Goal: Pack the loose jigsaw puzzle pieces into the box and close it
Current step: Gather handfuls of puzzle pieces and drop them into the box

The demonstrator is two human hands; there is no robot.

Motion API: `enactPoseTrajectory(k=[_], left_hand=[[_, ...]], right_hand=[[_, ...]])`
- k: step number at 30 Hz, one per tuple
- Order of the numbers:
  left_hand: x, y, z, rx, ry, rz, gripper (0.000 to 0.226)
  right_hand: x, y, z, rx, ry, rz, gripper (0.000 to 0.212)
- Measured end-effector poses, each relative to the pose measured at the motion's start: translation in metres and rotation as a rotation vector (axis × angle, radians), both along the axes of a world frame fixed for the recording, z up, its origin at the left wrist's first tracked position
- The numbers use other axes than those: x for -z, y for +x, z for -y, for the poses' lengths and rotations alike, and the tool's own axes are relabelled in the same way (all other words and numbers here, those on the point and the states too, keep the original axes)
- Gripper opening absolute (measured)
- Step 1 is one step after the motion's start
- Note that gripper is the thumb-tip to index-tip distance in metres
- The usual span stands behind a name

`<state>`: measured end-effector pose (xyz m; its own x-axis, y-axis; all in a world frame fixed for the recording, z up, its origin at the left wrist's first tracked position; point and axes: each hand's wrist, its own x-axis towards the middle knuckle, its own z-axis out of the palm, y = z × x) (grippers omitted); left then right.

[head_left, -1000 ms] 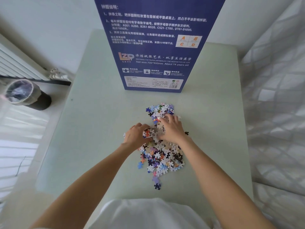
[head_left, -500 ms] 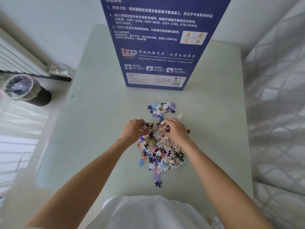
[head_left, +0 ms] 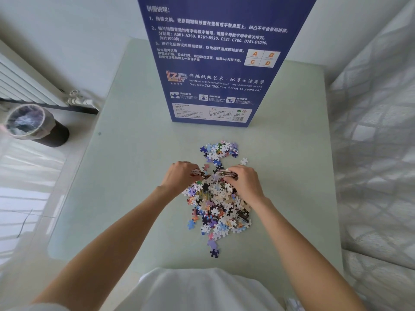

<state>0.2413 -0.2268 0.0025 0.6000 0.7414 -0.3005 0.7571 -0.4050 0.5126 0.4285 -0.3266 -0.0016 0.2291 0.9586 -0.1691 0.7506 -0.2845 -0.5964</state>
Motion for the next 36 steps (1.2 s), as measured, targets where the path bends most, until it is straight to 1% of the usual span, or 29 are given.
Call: enactPoseTrajectory(k=[5,7,9,12,14,15,18,21,23,25,27,29,30,32,36], left_hand=[[-0.030,0.000,0.000,-0.067,0.006,0.141,0.024],[-0.051,0.001,-0.001,-0.082,0.023,0.207,0.026],[-0.076,0.001,-0.005,-0.080,0.085,0.274,0.024],[-0.125,0.005,-0.024,-0.075,0.227,0.405,0.019],[-0.161,0.010,-0.044,-0.078,0.348,0.499,0.017],[-0.178,0.013,-0.054,-0.069,0.421,0.538,0.017],[-0.227,0.026,-0.088,0.003,0.640,0.574,0.017],[-0.266,0.043,-0.125,0.025,0.773,0.617,0.017],[-0.281,0.056,-0.149,0.036,0.819,0.598,0.020],[-0.287,0.068,-0.168,0.053,0.802,0.490,0.022],[-0.287,0.076,-0.180,0.089,0.723,0.351,0.021],[-0.288,0.080,-0.183,0.106,0.640,0.278,0.023],[-0.290,0.081,-0.183,0.111,0.628,0.266,0.024],[-0.291,0.082,-0.183,0.136,0.674,0.233,0.027],[-0.287,0.079,-0.183,0.190,0.710,0.180,0.029]], right_hand=[[-0.030,0.005,0.000,-0.036,0.047,0.000,0.028],[-0.053,0.009,-0.001,-0.058,0.040,-0.019,0.033],[-0.083,0.015,-0.005,-0.071,0.048,-0.062,0.036],[-0.140,0.029,-0.019,-0.100,0.135,-0.193,0.031],[-0.177,0.037,-0.031,-0.106,0.209,-0.281,0.034],[-0.195,0.041,-0.037,-0.101,0.257,-0.302,0.033],[-0.242,0.052,-0.059,-0.111,0.372,-0.360,0.018],[-0.281,0.063,-0.083,-0.121,0.487,-0.323,0.011],[-0.298,0.068,-0.098,-0.102,0.552,-0.286,0.009],[-0.310,0.069,-0.113,-0.088,0.618,-0.220,0.008],[-0.314,0.072,-0.130,-0.061,0.651,-0.179,0.012],[-0.315,0.074,-0.146,-0.043,0.640,-0.140,0.022],[-0.315,0.075,-0.153,-0.042,0.629,-0.106,0.026],[-0.313,0.076,-0.166,-0.059,0.596,-0.018,0.026],[-0.311,0.074,-0.185,-0.117,0.518,0.245,0.023]])
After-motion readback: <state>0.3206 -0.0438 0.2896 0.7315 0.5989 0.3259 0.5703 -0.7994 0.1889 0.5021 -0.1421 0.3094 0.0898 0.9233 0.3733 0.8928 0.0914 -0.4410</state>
